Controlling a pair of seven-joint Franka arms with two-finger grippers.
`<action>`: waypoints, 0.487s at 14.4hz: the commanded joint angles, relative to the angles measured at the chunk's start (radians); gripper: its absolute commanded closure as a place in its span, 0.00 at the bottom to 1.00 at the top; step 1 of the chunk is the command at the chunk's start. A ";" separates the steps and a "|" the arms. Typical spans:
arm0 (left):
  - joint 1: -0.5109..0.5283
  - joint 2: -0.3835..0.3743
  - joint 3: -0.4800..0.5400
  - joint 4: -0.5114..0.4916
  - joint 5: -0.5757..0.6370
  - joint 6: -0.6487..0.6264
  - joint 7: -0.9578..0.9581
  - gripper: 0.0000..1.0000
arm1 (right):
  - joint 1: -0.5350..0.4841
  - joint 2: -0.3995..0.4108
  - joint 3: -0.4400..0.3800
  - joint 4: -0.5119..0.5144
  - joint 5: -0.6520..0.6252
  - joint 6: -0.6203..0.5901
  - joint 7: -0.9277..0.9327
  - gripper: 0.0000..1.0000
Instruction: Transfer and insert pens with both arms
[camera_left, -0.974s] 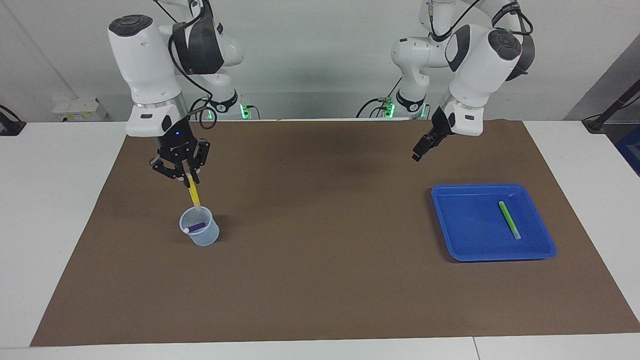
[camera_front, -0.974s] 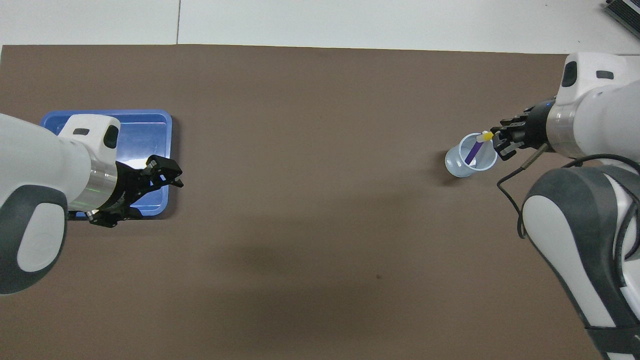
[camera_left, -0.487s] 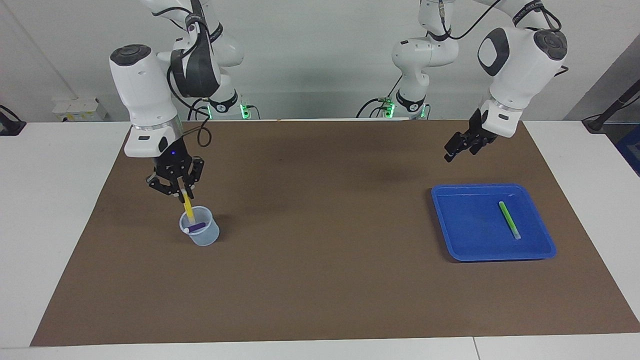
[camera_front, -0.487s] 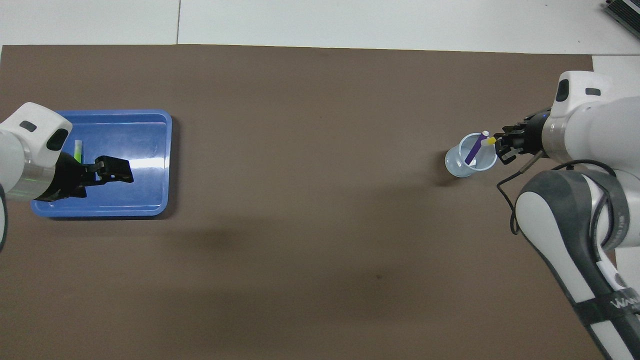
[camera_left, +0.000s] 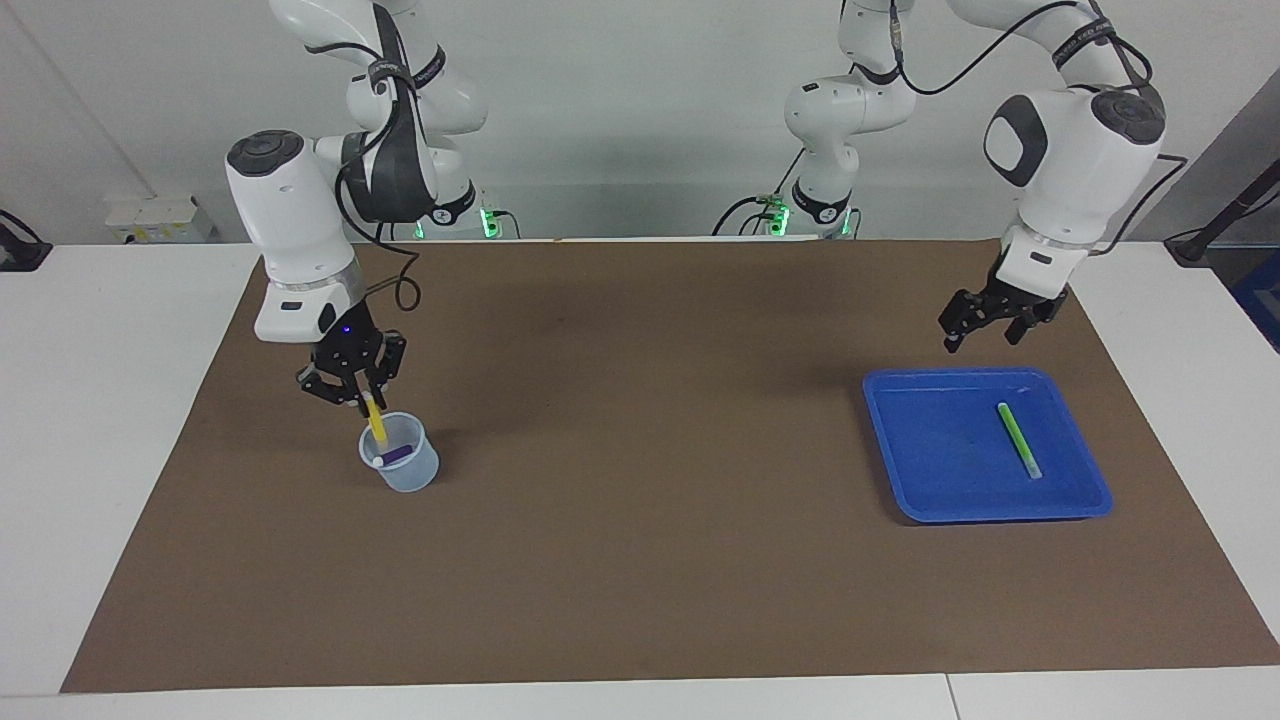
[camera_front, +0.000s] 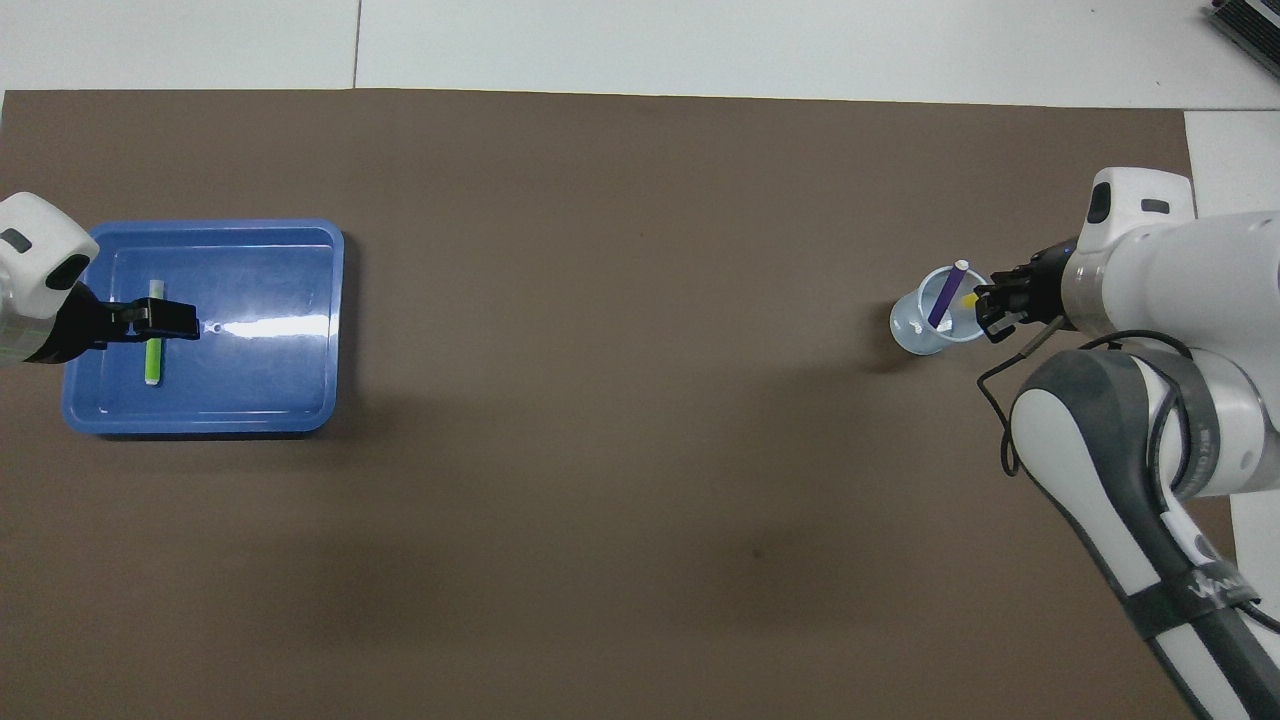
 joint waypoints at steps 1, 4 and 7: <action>0.011 0.059 -0.012 0.066 0.022 -0.006 0.009 0.00 | -0.008 -0.012 0.008 -0.030 0.026 0.016 0.018 1.00; 0.056 0.145 -0.012 0.106 0.026 0.023 0.018 0.00 | -0.002 -0.012 0.009 -0.024 0.024 0.014 0.017 0.00; 0.062 0.201 -0.011 0.148 0.026 0.025 0.016 0.00 | 0.001 -0.013 0.012 0.006 0.024 0.002 0.017 0.00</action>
